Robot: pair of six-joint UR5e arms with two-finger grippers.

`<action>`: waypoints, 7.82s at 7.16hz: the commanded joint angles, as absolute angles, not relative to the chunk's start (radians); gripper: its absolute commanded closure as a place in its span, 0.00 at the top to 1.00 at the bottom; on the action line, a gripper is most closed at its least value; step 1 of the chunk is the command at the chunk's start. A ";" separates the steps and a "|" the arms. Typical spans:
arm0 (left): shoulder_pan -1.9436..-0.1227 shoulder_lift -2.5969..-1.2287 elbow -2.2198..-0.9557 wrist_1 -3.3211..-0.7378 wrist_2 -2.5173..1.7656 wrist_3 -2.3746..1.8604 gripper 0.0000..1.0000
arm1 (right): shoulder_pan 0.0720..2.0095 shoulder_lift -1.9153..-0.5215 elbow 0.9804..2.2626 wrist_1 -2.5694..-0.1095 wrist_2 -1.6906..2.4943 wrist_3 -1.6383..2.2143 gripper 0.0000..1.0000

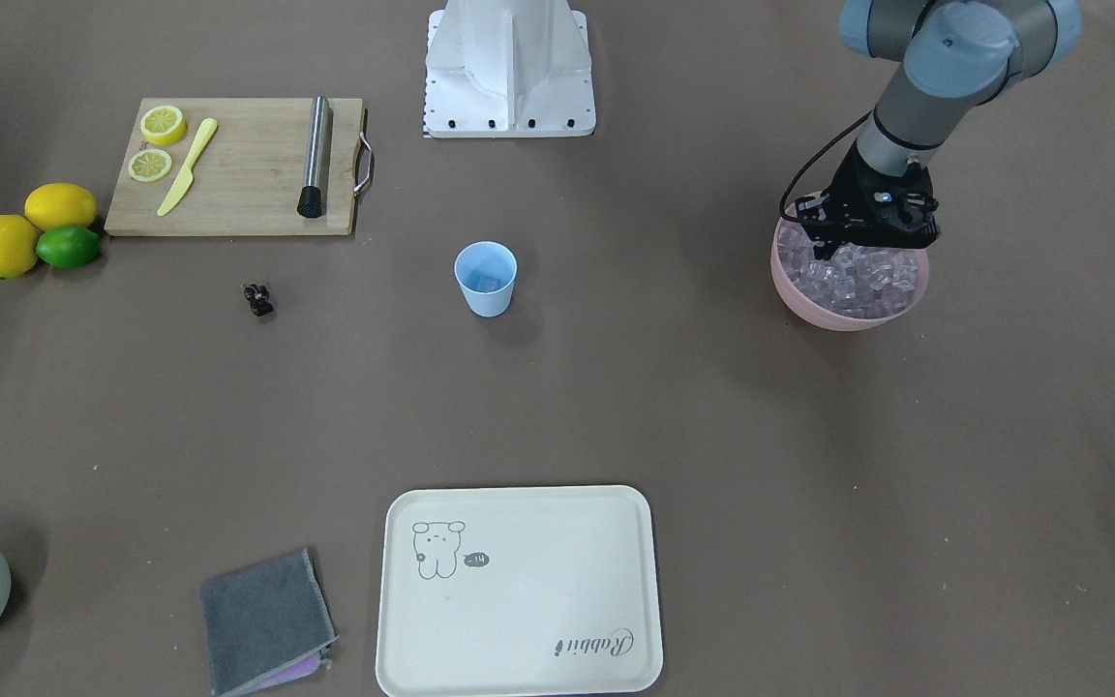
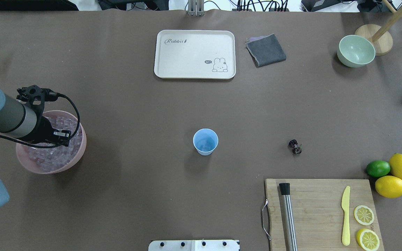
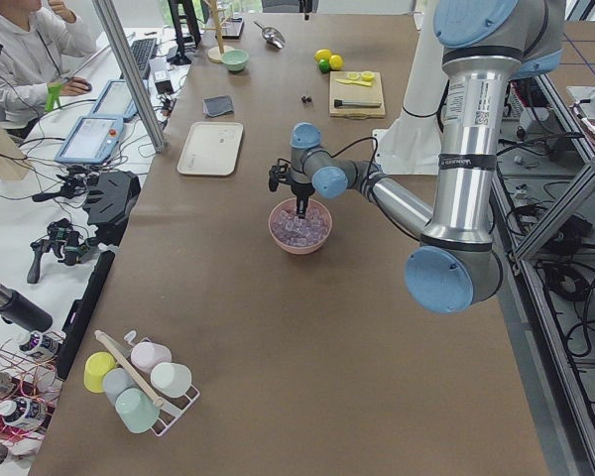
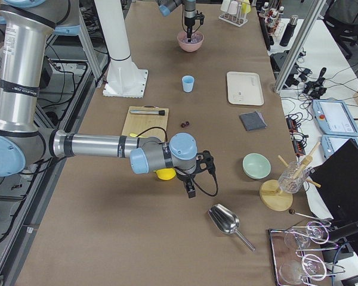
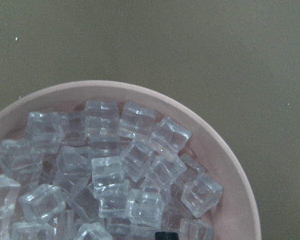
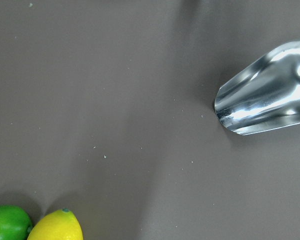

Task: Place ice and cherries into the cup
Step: 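Return the left gripper to the pink bowl and grasp another ice cube, then move the ice cube with the left gripper over the blue cup and drop it, then lower the left gripper into the pink bowl and grasp a third ice cube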

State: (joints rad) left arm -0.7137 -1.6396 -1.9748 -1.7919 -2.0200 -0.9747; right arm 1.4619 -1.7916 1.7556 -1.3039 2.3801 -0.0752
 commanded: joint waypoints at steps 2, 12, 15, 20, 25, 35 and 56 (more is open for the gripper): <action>-0.710 -1.661 -1.936 -1.795 -2.020 -0.971 0.66 | 1.462 -1.792 1.756 -1.304 2.381 -0.074 1.00; -0.761 -1.743 -2.103 -1.639 -2.040 -1.018 0.00 | 1.462 -1.793 1.756 -1.304 2.398 -0.074 1.00; -0.616 -2.122 -1.996 -1.474 -2.021 -1.292 0.00 | 1.462 -1.793 1.753 -1.305 2.398 -0.074 1.00; -0.469 -2.353 -1.709 -1.626 -1.876 -1.422 0.00 | 1.462 -1.792 1.772 -1.302 2.398 -0.075 1.00; -0.457 -2.381 -1.635 -1.721 -1.875 -1.440 0.21 | 1.462 -1.792 1.770 -1.302 2.399 -0.075 1.00; -0.710 -1.709 -2.107 -1.710 -1.898 -0.874 0.71 | 1.457 -1.789 1.764 -1.304 2.425 -0.074 1.00; -0.784 -1.768 -2.091 -1.544 -2.055 -0.959 0.00 | 1.453 -1.802 1.755 -1.305 2.427 -0.074 1.00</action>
State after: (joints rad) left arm -0.7711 -1.7105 -2.0434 -1.6176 -2.0279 -0.9528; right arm 1.4528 -1.8017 1.7553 -1.3050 2.4268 -0.0738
